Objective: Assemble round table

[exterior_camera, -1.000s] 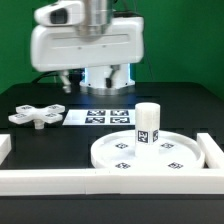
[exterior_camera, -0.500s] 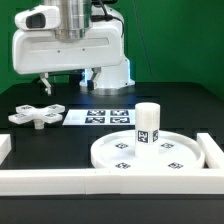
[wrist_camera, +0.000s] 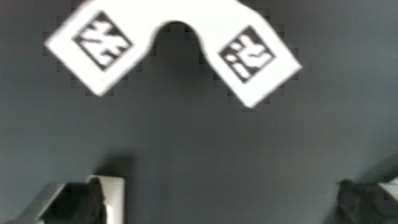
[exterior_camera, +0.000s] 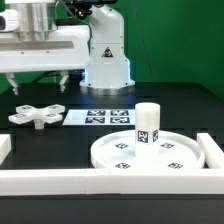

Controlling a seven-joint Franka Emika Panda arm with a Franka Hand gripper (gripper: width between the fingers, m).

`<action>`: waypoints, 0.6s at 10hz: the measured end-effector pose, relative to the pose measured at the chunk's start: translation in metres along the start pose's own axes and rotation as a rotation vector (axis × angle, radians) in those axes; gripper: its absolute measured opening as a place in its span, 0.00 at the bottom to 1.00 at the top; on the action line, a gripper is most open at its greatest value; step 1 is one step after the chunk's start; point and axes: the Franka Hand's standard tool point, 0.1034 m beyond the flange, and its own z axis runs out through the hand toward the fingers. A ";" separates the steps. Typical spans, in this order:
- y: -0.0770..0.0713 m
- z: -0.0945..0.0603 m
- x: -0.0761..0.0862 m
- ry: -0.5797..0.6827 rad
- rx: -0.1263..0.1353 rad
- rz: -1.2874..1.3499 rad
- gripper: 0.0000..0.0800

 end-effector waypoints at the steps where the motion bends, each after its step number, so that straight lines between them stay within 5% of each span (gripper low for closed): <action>1: -0.001 0.001 0.001 -0.001 0.001 0.045 0.81; 6: 0.005 0.011 -0.011 -0.014 0.021 0.244 0.81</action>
Offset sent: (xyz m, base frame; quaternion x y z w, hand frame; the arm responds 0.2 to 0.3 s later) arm 0.0000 0.0000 0.0000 0.0000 0.0000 0.1296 0.9916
